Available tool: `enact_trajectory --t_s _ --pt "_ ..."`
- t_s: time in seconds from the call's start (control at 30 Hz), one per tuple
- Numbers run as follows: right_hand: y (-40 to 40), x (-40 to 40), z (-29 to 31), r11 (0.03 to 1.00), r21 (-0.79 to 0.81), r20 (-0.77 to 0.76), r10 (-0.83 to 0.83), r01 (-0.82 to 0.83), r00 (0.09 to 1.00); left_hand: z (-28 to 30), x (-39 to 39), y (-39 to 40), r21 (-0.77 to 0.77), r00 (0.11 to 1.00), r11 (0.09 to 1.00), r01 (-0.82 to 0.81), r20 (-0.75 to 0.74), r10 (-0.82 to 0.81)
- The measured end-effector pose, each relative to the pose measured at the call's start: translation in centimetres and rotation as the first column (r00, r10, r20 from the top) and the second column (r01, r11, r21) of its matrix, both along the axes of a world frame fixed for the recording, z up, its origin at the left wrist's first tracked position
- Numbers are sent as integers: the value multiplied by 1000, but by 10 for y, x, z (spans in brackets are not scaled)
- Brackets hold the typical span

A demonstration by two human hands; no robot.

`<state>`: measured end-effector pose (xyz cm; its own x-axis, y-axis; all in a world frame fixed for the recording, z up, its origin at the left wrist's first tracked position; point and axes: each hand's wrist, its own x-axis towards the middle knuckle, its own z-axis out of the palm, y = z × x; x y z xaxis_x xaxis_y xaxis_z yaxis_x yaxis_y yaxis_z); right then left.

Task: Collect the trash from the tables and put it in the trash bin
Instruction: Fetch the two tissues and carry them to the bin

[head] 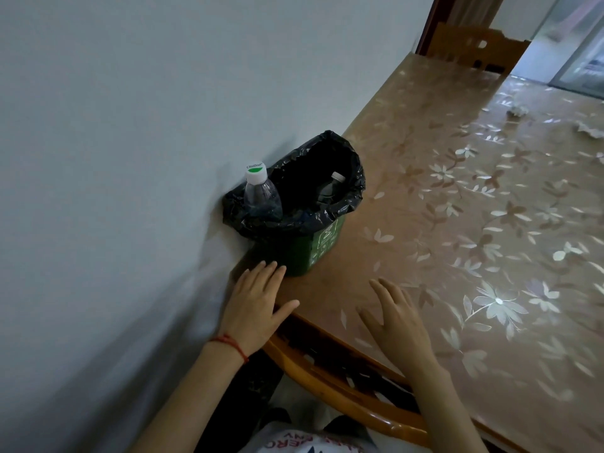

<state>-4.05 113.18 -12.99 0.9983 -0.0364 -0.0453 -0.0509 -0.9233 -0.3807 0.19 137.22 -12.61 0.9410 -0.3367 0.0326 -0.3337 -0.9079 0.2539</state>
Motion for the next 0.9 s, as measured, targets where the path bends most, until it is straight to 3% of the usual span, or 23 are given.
enact_trajectory --t_s 0.33,0.6,0.73,0.9 --pt "-25 -31 -4 989 -114 4 -90 90 996 -1 -2 -30 85 994 991 100 -60 -95" --pt "-43 -62 -4 944 -159 86 -279 290 956 -2 5 -73 144 956 945 294 -47 -290" --pt "-45 -86 -1 887 -105 105 -441 450 892 -4 17 -96 175 893 877 447 -31 -449" --pt "-43 -125 4 742 -121 154 -642 659 751 -7 22 -126 164 766 754 636 -13 -643"
